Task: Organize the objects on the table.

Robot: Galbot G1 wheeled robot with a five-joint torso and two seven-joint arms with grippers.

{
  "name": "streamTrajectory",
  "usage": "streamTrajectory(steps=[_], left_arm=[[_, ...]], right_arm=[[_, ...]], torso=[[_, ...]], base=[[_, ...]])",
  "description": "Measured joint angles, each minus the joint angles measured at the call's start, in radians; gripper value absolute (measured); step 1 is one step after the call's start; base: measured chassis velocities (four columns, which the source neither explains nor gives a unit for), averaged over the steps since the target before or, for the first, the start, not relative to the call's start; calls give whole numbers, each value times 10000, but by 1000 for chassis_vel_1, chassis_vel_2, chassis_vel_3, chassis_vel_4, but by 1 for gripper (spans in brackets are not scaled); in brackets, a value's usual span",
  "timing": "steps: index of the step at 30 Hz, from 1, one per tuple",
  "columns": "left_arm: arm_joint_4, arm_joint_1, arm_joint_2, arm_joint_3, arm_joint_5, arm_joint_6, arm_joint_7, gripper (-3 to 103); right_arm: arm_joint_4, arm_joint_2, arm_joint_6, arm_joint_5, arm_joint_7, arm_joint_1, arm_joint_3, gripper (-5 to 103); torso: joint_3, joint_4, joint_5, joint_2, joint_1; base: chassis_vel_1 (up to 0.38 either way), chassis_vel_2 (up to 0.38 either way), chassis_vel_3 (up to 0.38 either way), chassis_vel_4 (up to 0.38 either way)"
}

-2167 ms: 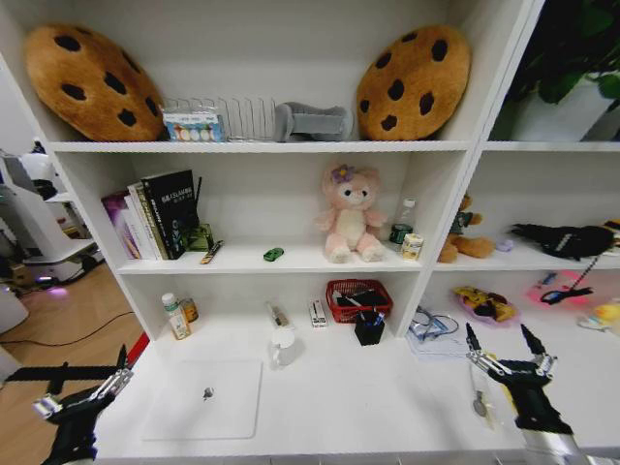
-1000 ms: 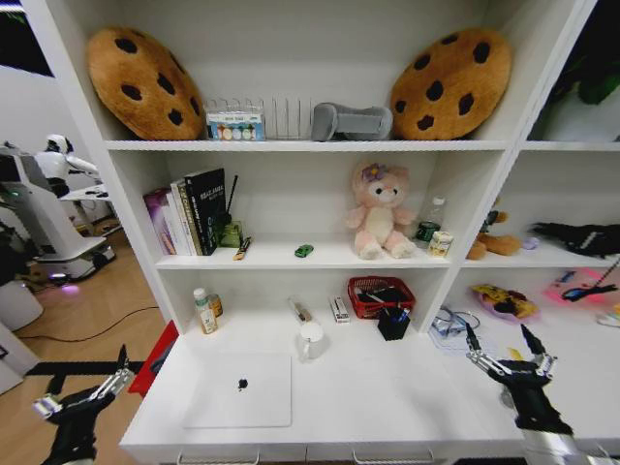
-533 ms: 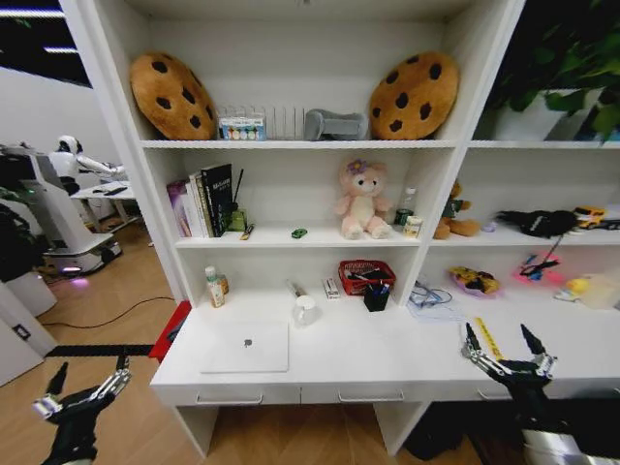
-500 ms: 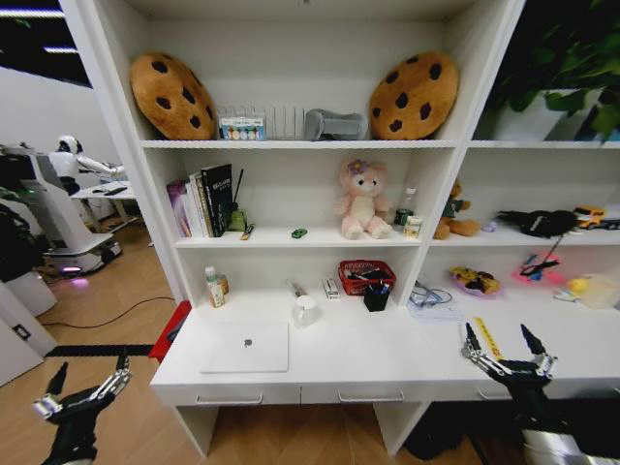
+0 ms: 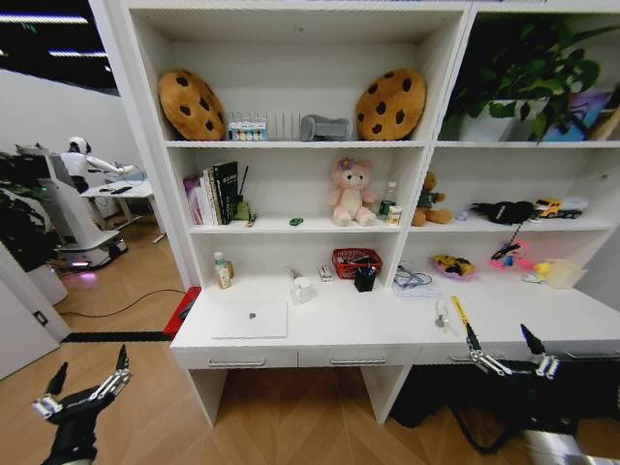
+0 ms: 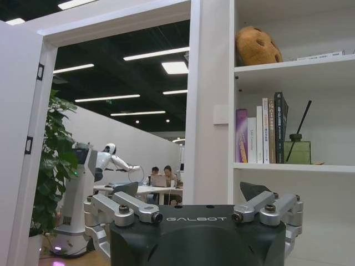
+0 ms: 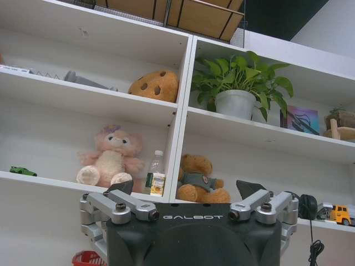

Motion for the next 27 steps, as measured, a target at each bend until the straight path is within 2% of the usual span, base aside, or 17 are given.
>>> streamTrajectory(steps=[8, 18, 20, 24, 25, 27], left_arm=[[0, 0, 1, 0, 0, -1, 0, 100], [0, 4, 1, 0, 0, -2, 0, 100], [0, 5, 0, -1, 0, -2, 0, 100], [1, 5, 1, 0, 0, -2, 0, 100], [0, 3, 1, 0, 0, -2, 0, 100], [0, 2, 1, 0, 0, -2, 0, 100]], right_arm=[[1, 0, 0, 0, 0, 3, 0, 100], [2, -1, 0, 0, 0, -3, 0, 100], [1, 0, 0, 0, 0, -6, 0, 100], [2, 0, 0, 0, -1, -6, 0, 100], [1, 0, 0, 0, 0, -6, 0, 100], [2, 0, 0, 0, 0, -2, 0, 100]], torso=[[1, 2, 0, -4, 7], [-3, 2, -6, 3, -6], [-6, -1, 5, 9, -15], [-5, -1, -5, 8, -13], [-3, -3, 6, 5, -9], [-1, 2, 2, 2, -2]], base=[[16, -15, -9, 20], [158, -157, -165, 162], [162, -142, -134, 129], [88, -4, -86, 81], [0, 0, 0, 0], [-30, -2, 23, -19]])
